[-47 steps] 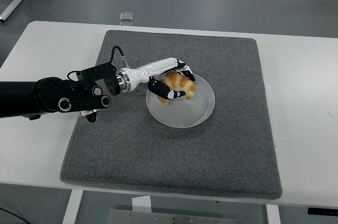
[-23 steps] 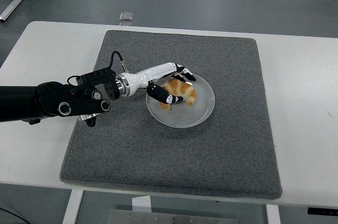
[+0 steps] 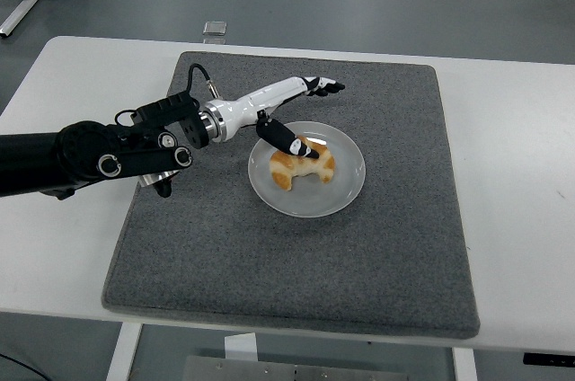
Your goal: Place the bread on the plate
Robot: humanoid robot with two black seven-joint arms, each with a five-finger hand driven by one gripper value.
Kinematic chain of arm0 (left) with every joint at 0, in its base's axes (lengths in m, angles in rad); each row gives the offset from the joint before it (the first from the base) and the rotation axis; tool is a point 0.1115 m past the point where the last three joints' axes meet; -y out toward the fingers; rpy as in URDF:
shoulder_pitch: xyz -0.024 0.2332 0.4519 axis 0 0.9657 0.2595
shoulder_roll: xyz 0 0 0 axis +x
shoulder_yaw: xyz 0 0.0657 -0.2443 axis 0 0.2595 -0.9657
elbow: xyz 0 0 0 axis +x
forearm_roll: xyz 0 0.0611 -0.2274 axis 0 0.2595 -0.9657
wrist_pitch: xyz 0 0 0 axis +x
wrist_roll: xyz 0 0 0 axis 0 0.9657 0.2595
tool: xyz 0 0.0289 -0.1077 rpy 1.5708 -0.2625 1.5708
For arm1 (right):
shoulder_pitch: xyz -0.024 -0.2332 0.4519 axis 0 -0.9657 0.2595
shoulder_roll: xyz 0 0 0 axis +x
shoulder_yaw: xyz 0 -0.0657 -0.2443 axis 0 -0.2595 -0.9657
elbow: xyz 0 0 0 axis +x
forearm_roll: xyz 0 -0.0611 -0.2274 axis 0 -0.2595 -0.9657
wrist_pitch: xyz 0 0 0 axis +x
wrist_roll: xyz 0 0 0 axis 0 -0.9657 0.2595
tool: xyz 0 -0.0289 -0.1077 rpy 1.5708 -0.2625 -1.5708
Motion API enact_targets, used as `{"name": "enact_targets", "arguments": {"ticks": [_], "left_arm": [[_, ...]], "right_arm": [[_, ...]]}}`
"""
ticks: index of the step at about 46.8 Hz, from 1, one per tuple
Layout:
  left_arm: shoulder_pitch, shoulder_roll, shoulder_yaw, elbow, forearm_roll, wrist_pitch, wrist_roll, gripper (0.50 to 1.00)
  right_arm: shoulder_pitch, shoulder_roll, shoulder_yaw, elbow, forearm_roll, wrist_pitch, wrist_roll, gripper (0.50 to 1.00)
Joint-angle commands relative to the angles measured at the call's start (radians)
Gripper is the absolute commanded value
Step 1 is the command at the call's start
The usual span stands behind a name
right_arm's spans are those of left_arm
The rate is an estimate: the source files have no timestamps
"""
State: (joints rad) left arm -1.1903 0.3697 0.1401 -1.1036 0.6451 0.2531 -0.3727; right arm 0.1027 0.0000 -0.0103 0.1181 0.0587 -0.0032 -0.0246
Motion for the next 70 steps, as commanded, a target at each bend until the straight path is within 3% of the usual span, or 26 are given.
{"name": "enact_targets", "arguments": {"ticks": [1, 23, 44, 56, 70], "left_arm": [[-0.014, 0.009, -0.062, 0.004, -0.018, -0.041, 0.006, 0.99], [-0.064, 0.06, -0.336, 0.205, -0.308, -0.368, 0.04, 0.988], [-0.057, 0.06, -0.39, 0.427, -0.666, -0.537, 0.081, 0.99], [0.023, 0.048, -0.459, 0.533, -0.756, -0.637, 0.078, 0.988], [0.135, -0.015, -0.573, 0.593, -0.754, -0.652, 0.072, 0.99]], "right_arm": [[0.0, 0.0, 0.0, 0.0, 0.0, 0.0, 0.0, 0.954], [0.0, 0.0, 0.001, 0.002, 0.003, 0.0, 0.0, 0.952], [-0.001, 0.0, 0.0, 0.002, 0.001, 0.0, 0.0, 0.952], [-0.001, 0.0, 0.001, 0.003, -0.002, 0.0, 0.0, 0.952], [-0.001, 0.0, 0.0, 0.003, -0.002, 0.0, 0.0, 0.952]]}}
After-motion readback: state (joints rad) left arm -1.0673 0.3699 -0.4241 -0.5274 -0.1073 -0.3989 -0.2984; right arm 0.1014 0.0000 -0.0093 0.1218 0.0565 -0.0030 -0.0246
